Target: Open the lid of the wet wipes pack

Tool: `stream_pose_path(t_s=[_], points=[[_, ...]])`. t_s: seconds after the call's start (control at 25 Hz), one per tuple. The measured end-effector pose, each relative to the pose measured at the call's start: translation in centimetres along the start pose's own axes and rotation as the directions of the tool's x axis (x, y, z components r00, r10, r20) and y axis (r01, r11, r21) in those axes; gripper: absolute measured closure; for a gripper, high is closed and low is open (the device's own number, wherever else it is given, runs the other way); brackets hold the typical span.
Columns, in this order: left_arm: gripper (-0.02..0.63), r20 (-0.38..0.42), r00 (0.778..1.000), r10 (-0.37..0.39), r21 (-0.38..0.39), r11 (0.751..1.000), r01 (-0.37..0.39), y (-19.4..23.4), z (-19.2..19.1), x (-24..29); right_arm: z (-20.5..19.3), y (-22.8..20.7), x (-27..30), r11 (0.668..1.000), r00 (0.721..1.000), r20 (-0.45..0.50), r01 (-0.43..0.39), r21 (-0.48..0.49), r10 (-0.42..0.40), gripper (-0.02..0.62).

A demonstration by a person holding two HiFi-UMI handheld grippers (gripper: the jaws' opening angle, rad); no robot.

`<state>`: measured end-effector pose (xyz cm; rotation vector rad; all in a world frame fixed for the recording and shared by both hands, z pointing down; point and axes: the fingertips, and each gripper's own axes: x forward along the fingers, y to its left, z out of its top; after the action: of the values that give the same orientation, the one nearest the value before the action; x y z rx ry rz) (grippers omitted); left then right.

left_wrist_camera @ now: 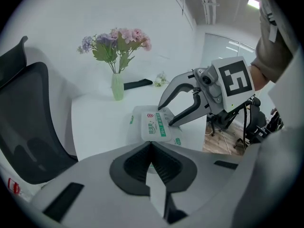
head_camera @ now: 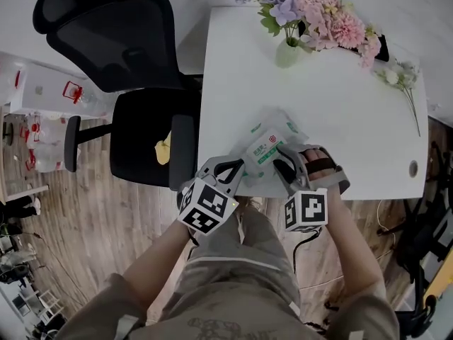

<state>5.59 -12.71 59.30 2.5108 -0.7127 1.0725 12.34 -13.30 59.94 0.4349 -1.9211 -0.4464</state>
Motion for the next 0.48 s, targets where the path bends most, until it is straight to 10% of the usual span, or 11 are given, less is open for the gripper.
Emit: stream_pose_path(t_s=[0.24,0.48], points=[[0.589,-0.015,1.000,-0.017,-0.008,1.000,0.017,-0.2,-1.0,0.7,0.4,0.9,0.1,0.976,1.000,-0.007,-0.002,-0.220,0.001,0.433],[0.589,-0.015,1.000,-0.018,-0.003,1.000,0.018,-0.1,-1.2,1.4,0.4,1.2,0.6,0.972,0.999,-0.025,-0.037,-0.234,0.032,0.491]])
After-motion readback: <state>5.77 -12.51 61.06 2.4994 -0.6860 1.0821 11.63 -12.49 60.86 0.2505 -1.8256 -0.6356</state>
